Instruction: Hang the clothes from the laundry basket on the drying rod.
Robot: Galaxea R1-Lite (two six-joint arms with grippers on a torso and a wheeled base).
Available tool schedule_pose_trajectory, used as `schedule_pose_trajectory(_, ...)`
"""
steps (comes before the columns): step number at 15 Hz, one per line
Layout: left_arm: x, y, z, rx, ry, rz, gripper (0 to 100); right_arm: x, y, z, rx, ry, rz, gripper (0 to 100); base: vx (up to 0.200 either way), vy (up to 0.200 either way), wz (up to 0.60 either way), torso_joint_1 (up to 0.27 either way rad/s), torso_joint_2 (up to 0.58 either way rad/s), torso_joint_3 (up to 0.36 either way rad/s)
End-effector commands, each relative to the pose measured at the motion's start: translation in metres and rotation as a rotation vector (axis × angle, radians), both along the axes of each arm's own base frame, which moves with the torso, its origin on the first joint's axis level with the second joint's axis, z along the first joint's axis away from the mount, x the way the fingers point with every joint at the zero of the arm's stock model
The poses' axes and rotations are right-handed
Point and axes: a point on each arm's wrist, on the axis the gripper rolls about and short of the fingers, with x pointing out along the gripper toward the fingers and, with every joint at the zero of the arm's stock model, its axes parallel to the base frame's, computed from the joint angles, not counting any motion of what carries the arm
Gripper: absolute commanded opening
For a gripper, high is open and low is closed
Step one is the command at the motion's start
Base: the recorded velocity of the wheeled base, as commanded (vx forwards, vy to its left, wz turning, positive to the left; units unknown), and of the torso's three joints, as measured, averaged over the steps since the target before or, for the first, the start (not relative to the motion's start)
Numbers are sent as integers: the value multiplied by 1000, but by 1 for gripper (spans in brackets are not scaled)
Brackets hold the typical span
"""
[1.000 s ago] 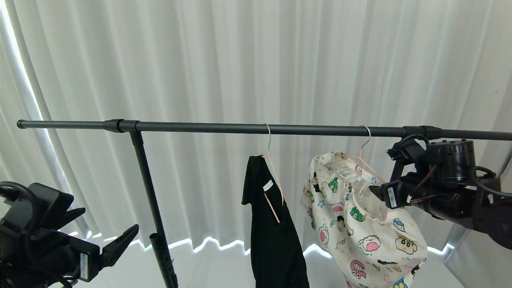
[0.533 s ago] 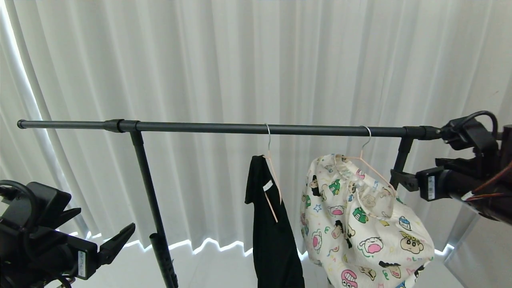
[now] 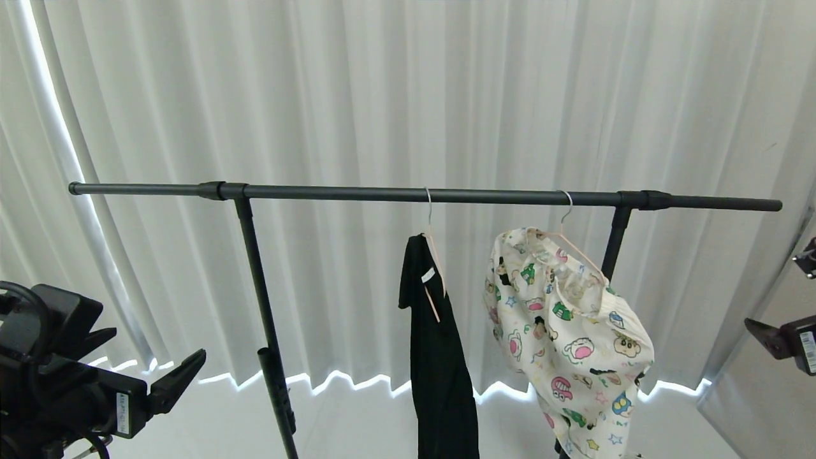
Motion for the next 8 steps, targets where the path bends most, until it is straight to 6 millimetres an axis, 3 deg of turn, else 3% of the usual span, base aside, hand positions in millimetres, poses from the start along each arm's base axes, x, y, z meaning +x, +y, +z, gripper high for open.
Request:
schedule_pose_trajectory(1,0,0,0,0,1,-1,100,-17,-6,-5,-14,-19,-25,100,-200,0,0,2,2,2)
schedule_pose_trajectory(8,-4,0,-2,0,-2,1,100,-29,-17,-10,-31,-23,-99,100,-200,0,0,1,0,1)
